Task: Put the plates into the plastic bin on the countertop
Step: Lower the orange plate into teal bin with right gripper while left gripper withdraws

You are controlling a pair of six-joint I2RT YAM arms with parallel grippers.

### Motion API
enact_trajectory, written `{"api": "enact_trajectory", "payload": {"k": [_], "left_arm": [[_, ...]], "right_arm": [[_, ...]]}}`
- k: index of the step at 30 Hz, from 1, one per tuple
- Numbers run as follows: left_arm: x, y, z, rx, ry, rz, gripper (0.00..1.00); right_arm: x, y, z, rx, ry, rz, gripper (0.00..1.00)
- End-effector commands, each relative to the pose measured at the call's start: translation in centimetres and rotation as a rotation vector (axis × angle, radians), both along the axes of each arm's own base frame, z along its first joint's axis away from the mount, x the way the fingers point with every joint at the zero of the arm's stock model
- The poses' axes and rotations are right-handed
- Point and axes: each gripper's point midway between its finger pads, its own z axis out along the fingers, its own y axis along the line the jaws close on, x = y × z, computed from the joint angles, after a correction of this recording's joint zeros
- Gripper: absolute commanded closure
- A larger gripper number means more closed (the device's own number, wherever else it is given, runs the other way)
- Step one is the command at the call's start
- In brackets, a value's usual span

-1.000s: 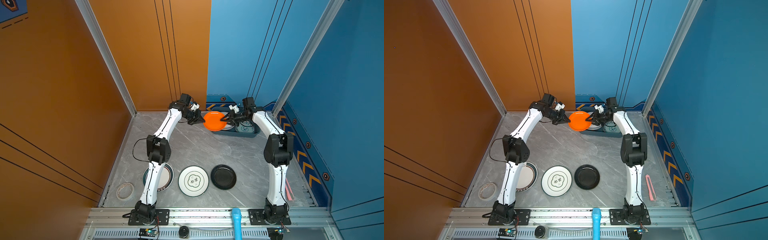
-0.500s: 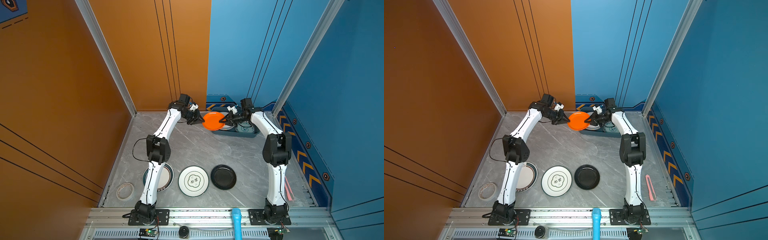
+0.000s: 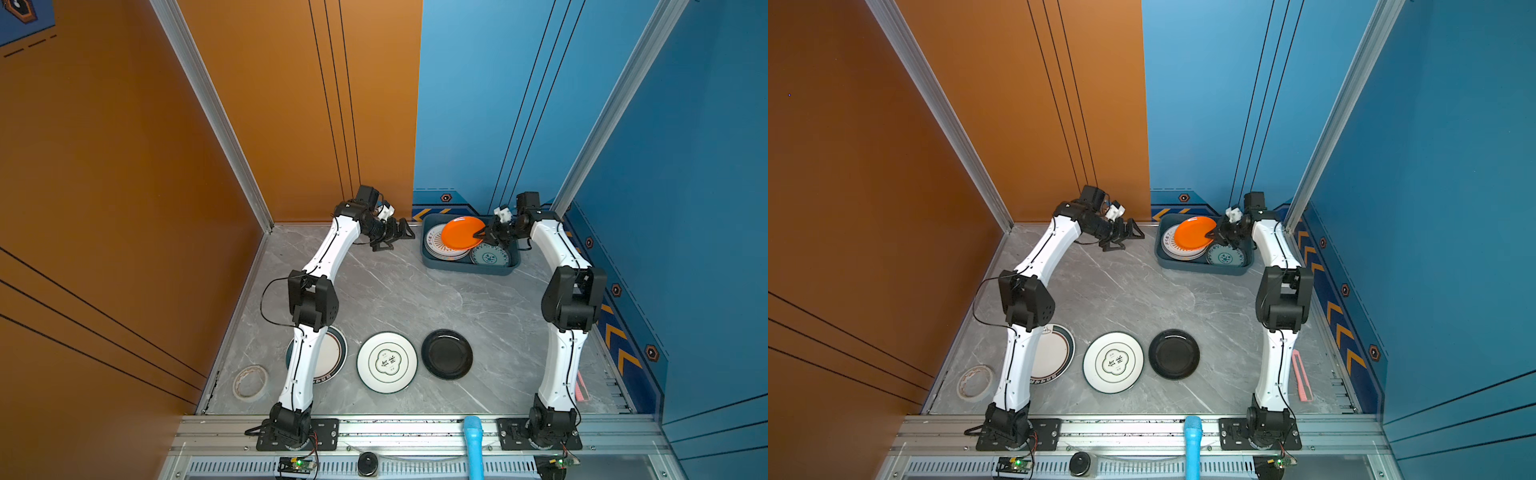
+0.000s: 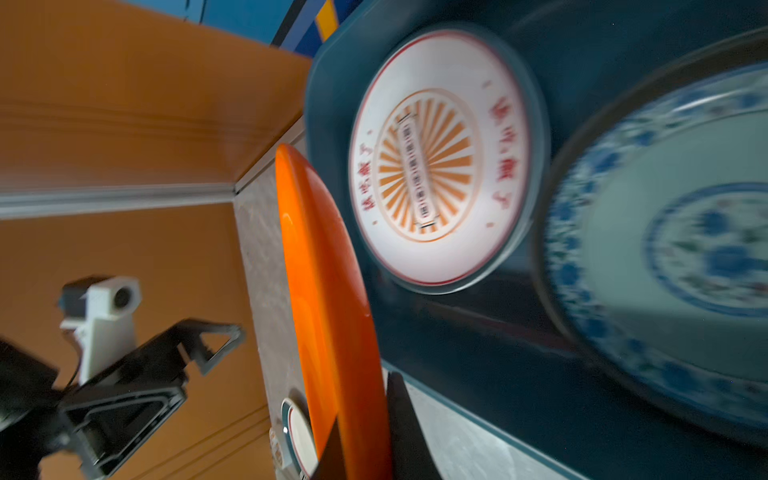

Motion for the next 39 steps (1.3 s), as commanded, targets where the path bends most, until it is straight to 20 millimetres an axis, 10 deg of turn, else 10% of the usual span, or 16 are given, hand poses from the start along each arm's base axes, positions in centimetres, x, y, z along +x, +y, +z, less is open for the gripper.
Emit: {"api": "enact_trajectory", "payload": {"k": [1, 12, 24, 39], "left_arm": [[0.1, 1.6, 2.2, 0.076, -0.086, 0.044, 0.02], [-0.3, 3.0, 0.9, 0.155, -0.076, 0.074, 0.02], [-1.0, 0.7, 1.1, 0.185, -0.133, -0.004, 0.02], [-0.2, 2.8, -0.5, 0.214, -0.073, 0.082, 0.02]], "right_arm": [[-1.3, -3.7, 1.7, -0.104, 0.031, -0.119, 1.0], [-2.2, -8.2, -1.2, -0.185, 0.145, -0.226, 1.0], [-2.0, -9.8, -3.3, -0.247, 0.207, -0.253, 1.0], [-1.5, -10.7, -5.4, -0.263, 0.257, -0.26, 1.0]]}}
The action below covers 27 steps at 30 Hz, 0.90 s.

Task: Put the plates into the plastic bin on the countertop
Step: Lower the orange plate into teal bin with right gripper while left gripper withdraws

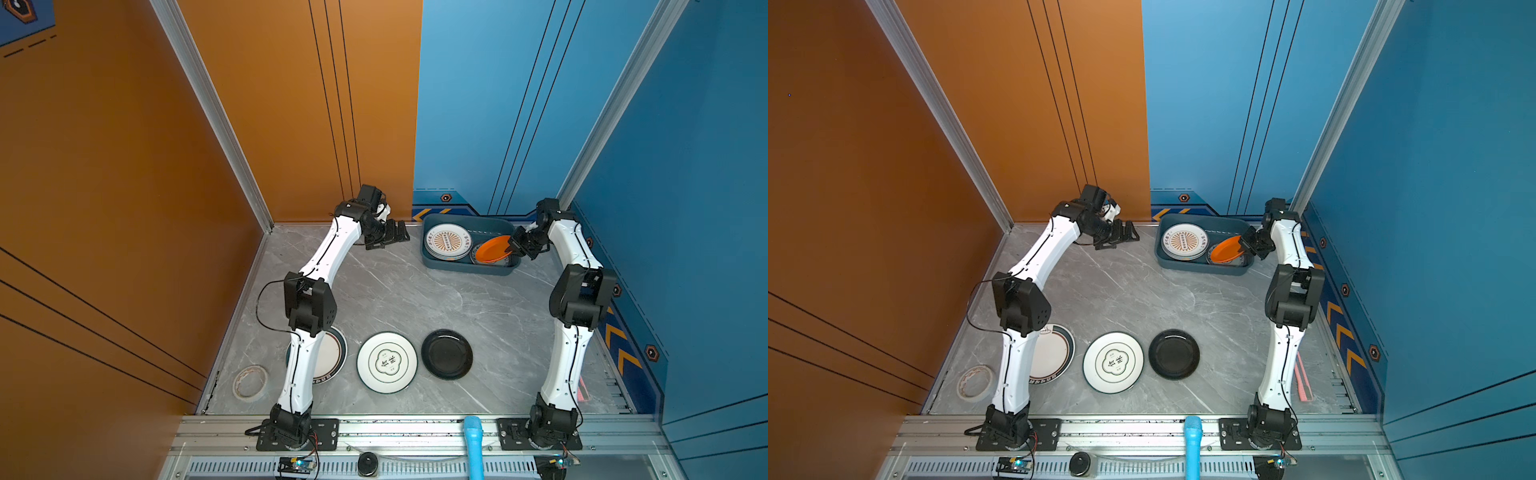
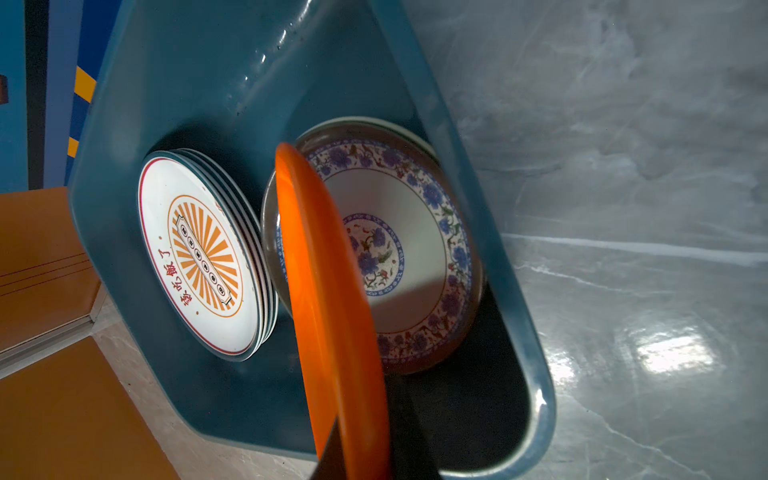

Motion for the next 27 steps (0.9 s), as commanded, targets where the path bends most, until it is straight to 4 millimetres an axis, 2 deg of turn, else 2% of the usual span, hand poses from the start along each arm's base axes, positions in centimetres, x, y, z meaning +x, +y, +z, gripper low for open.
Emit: {"api": "enact_trajectory", "payload": {"k": [1, 9, 13, 21, 27], "left_arm": [[-0.1, 1.0, 0.2, 0.028, -0.004, 0.023, 0.02], [0.0, 1.3, -1.0, 0.056, 0.022, 0.056, 0.02], [0.0, 0.8, -0.9, 0.053, 0.009, 0.034, 0.02], [0.2, 0.4, -1.5, 0.021, 0.035, 0.03, 0.02], [0.2, 0.3, -1.6, 0.014, 0.037, 0.019, 0.02]], "right_arm": [[0.0, -0.6, -0.3, -0.018, 0.016, 0.001, 1.0], [-0.3, -0.5, -1.7, -0.031, 0.054, 0.009, 0.98], [-0.5, -0.5, -2.0, -0.045, 0.067, 0.015, 0.92], [-1.0, -0.9, -2.1, -0.07, 0.086, 0.014, 0.73], [-1.4, -1.4, -1.8, -0.099, 0.098, 0.01, 0.67]]}}
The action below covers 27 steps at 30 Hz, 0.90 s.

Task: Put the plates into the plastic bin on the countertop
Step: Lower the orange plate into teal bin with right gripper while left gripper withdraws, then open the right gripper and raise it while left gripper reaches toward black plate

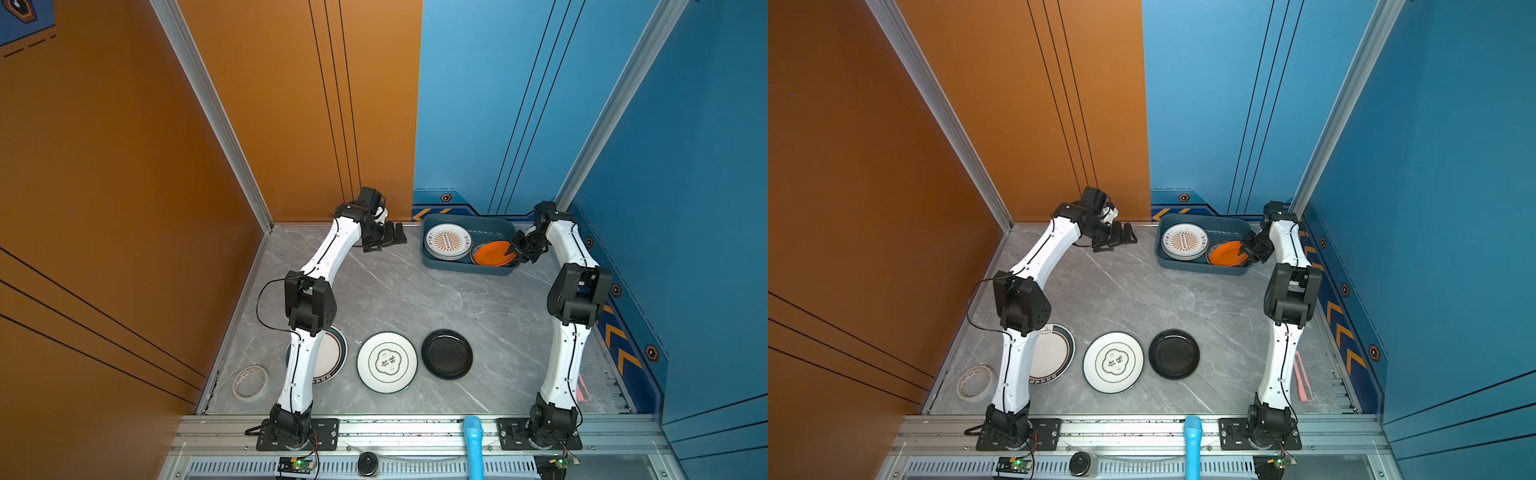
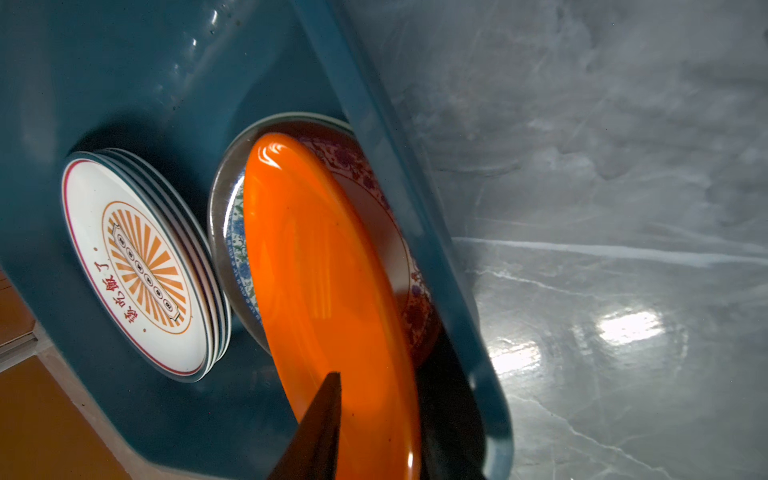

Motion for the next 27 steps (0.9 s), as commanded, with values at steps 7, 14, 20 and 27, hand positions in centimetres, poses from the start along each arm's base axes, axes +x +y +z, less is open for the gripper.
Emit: {"api": "enact_trajectory", "payload": {"k": [7, 14, 20, 27], "left_arm": [[0.0, -0.3, -0.5, -0.015, 0.015, -0.018, 0.02], [-0.3, -0.3, -0.6, -0.012, 0.018, -0.029, 0.02], [-1.0, -0.6, -0.1, -0.018, 0.011, -0.067, 0.02], [-5.1, -3.0, 1.4, -0.05, 0.006, -0.212, 0.02]], "right_arm": [[-1.3, -1.3, 0.5, -0.088, 0.052, 0.005, 0.67], [-1.6, -1.8, 1.3, -0.119, 0.05, -0.001, 0.67], [-1.3, -1.7, 3.2, -0.116, 0.011, -0.001, 0.67], [0.5, -0.1, 8.3, -0.066, -0.138, 0.037, 0.65]]}}
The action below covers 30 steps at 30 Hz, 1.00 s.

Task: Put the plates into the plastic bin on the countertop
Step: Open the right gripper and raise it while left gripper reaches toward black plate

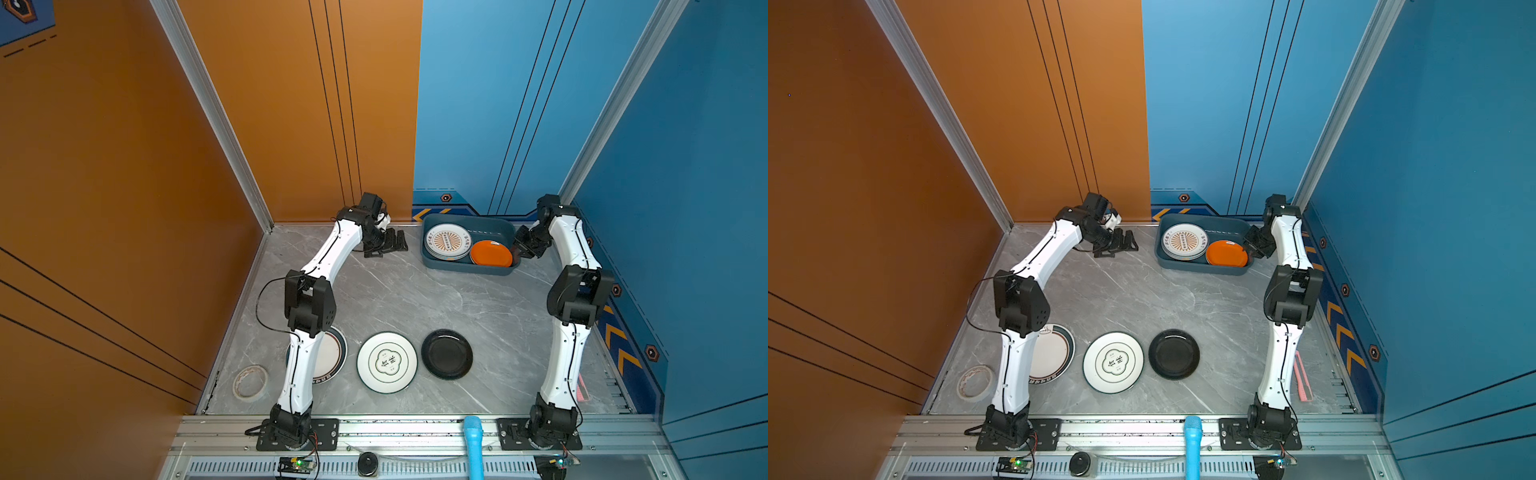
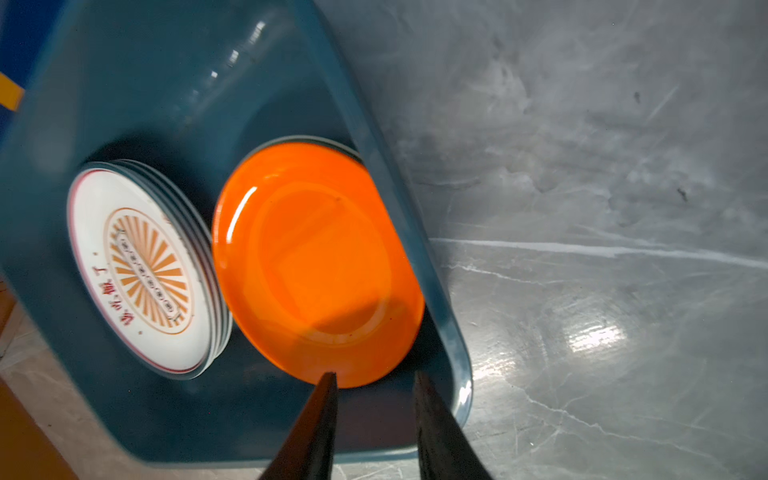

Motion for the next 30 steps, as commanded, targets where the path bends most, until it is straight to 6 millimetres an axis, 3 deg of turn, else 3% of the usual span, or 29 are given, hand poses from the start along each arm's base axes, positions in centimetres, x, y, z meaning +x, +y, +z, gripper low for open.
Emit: {"api": "enact_trajectory", "payload": {"k": [1, 7, 14, 21, 30], "left_arm": [[-3.5, -2.6, 3.6, -0.074, -0.04, -0.143, 0.02], [-9.1, -6.3, 3.4, -0.098, -0.011, -0.323, 0.02], [-15.4, -8.9, 0.8, -0.094, 0.067, -0.49, 0.02], [-19.0, -10.4, -1.6, -0.107, 0.122, -0.587, 0.0], [-23.0, -12.5, -5.6, -0.108, 0.227, -0.707, 0.12]], "right_arm": [[0.0, 1.2, 5.6, 0.013, -0.111, 0.037, 0.65], [-1.0, 2.6, 8.3, 0.031, -0.156, 0.072, 0.64], [-3.6, 4.2, 8.8, 0.03, -0.138, 0.133, 0.64], [-6.1, 5.4, 8.9, 0.028, -0.125, 0.171, 0.64], [-8.2, 6.3, 8.7, 0.037, -0.109, 0.205, 0.64]]}}
